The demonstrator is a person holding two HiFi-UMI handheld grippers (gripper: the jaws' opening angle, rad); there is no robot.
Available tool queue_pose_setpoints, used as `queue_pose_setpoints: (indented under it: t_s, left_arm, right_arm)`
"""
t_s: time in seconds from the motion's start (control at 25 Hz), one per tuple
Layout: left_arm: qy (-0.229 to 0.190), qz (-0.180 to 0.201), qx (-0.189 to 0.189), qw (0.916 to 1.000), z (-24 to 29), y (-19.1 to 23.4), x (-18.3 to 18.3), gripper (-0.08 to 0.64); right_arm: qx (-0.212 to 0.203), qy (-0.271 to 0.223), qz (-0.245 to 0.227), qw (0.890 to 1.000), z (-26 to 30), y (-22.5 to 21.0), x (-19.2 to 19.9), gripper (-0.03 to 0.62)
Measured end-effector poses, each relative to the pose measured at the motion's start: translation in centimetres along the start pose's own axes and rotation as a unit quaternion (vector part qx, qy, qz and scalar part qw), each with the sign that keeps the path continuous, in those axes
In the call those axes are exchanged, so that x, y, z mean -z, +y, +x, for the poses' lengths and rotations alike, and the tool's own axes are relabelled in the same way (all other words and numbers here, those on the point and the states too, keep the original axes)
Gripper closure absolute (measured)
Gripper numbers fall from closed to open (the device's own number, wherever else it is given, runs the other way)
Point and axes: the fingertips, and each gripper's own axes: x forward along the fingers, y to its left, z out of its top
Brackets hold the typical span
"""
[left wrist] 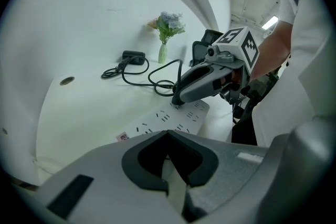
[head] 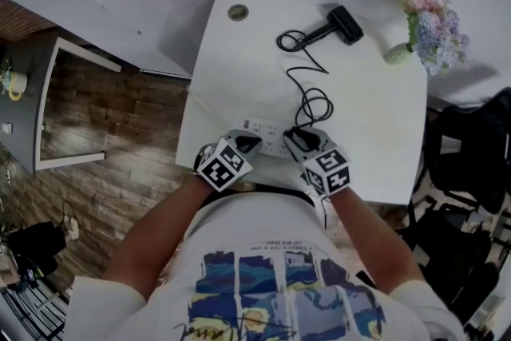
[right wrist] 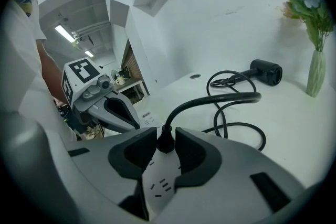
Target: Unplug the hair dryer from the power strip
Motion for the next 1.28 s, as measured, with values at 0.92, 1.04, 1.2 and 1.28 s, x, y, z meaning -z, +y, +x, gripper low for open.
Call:
queue_pose_setpoints:
  t_s: [0.92,1.04,1.2,1.28]
  left_arm:
    - [0.018,0.006,0.013,0.9997,0.07,0.07,0.08,0.56]
    - [0.019,0.008,0.013,0.9997,0.13,0.0,0.02,0.56]
    - [0.021,0.01,0.012,0.9997,0.18,0.06,0.0,0.56]
    - [0.023,0.014,0.012,0.9996,0.26,0.1,0.0,0.56]
  right_arm:
    - [0.01,-0.004,-0.039,0.999,-0.09,0.58,-0.67,0.515]
    - [0.015,-0.006,-0.043,0.999,-0.28,0.6,-0.67,0.523]
    - [0.018,-0.007,-0.048,0.999,-0.39,0.68,-0.79,0.528]
    - [0.02,-0.008,-0.052,0.998,-0.44,0.7,-0.87,0.529]
